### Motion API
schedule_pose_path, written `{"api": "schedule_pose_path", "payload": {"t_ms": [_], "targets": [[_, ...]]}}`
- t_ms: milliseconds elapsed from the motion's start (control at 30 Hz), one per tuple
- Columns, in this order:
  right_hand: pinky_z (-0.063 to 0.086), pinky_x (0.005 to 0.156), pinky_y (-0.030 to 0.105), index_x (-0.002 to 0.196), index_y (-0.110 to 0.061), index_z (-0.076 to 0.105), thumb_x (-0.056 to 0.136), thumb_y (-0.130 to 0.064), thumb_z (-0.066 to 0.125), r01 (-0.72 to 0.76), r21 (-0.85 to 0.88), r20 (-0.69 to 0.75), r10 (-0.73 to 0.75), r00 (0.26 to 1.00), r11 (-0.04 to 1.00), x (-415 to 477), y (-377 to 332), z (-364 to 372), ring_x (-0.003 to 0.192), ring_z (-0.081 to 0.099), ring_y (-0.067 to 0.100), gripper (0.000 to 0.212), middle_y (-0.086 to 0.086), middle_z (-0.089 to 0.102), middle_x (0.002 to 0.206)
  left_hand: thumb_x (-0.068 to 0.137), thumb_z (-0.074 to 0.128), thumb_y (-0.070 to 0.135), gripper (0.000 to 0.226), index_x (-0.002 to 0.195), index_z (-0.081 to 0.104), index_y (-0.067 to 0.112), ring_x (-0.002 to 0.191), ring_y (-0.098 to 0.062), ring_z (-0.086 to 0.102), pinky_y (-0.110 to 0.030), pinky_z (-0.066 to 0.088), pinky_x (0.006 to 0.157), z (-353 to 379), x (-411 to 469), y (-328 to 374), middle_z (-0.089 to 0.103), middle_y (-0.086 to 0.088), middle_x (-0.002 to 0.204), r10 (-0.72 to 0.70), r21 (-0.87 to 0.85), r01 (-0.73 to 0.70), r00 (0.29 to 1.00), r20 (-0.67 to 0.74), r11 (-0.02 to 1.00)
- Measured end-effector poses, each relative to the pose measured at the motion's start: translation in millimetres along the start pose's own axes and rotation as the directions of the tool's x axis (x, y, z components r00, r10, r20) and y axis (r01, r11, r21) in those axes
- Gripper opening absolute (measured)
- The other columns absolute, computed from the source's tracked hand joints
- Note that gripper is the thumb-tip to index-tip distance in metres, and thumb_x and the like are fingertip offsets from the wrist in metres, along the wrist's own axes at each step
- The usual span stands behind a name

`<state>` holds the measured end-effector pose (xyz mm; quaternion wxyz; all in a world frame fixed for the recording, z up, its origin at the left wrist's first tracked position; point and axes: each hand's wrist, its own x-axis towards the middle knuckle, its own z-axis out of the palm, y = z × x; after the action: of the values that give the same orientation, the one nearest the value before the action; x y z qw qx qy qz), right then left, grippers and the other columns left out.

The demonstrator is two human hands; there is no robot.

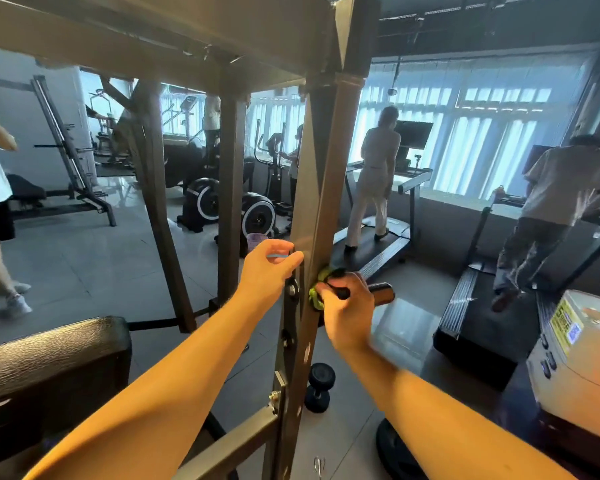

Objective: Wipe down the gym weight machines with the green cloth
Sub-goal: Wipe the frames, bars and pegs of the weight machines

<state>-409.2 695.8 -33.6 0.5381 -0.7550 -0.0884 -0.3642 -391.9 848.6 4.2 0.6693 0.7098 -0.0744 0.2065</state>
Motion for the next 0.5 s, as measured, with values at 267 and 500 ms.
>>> {"api": "schedule_pose_path", "payload": {"t_ms": [267, 500], "targets": [[0.057, 0.066, 0.038, 0.095, 0.002, 0.059, 0.086, 0.017, 0.063, 0.376, 0.092, -0.132, -0.363, 0.922, 0.922, 84.0, -81.9, -5.9, 0.076, 0.064, 0.022, 0.017, -0.012, 0.065, 0.092, 0.094, 0.073, 0.023, 0.023, 0.115, 0.066, 0.015, 0.068, 0.014, 0.063, -0.003, 0.047, 0.06, -1.9, -10.8, -19.1, 0.067, 0.007, 0.092, -0.027, 0.056, 0.027, 1.0, 0.01, 0.998], [0.051, 0.074, 0.034, 0.083, -0.029, 0.056, 0.088, -0.002, 0.07, 0.194, 0.086, -0.038, -0.191, 0.981, 0.977, 11.6, -6.3, 12.9, 0.089, 0.059, 0.022, 0.032, 0.005, 0.056, 0.101, 0.092, 0.075, 0.027, 0.02, 0.11, 0.068, 0.022, 0.101, -0.009, 0.066, -0.018, 0.051, 0.082, -1.1, -17.6, -50.6, 0.07, 0.005, 0.109, -0.051, 0.02, 0.051, 0.998, 0.02, 0.999]]}}
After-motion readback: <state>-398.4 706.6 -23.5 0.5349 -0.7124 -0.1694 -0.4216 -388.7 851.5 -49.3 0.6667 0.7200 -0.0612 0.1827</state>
